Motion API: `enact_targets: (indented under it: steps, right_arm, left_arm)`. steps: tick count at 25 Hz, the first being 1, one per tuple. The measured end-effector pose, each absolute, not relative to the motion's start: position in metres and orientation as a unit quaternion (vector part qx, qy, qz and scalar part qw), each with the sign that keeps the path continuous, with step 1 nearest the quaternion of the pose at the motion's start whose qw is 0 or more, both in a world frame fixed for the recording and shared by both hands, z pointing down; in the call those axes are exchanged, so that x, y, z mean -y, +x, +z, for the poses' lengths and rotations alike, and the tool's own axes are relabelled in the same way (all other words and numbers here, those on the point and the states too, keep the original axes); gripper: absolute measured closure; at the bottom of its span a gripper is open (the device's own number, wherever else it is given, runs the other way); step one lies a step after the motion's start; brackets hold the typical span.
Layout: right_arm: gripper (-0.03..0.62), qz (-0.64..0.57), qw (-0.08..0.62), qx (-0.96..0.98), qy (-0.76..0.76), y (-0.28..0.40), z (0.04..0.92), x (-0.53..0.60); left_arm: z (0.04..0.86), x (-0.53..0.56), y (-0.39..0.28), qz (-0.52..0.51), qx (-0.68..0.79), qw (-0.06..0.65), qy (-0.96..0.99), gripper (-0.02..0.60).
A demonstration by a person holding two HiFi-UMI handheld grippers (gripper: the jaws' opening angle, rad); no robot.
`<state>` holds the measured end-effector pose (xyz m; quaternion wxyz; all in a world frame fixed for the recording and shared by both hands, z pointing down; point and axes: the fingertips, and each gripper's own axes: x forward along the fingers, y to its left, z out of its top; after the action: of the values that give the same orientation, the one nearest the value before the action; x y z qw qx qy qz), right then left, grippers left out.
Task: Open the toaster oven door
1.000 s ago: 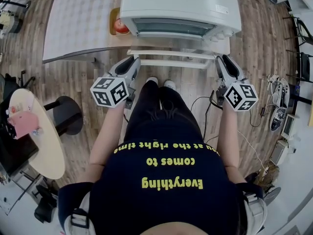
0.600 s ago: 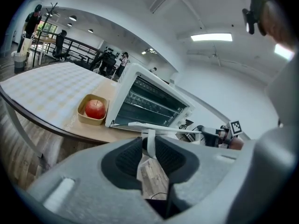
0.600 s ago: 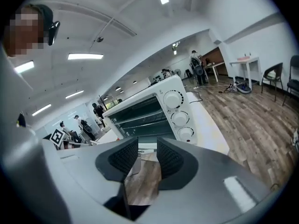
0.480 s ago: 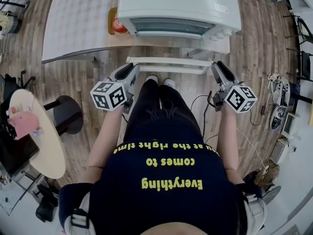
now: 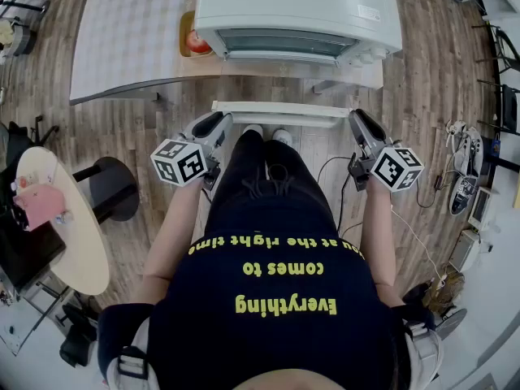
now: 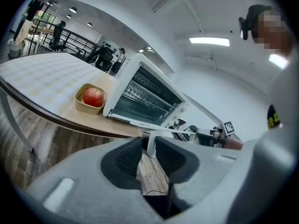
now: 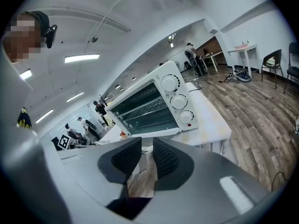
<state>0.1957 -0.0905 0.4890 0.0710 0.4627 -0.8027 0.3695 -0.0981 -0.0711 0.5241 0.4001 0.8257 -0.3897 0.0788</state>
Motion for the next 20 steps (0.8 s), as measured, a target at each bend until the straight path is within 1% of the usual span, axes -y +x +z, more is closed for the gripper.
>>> enact_targets:
  steps: [6,20]
  right_arm:
    - [0.511,0.374,0.101,0.802,0.455,0.193,0.506,0.078]
    - [0.508,0.386,0.128,0.797,0.446,0.192,0.532,0.064]
  left_arm:
    - [0.541,0.06,-0.098,0.053,0.37,0.44,0.817,0.482]
    - [0.567,0.047,-0.099,0.024,0.34,0.441,0.831,0.476]
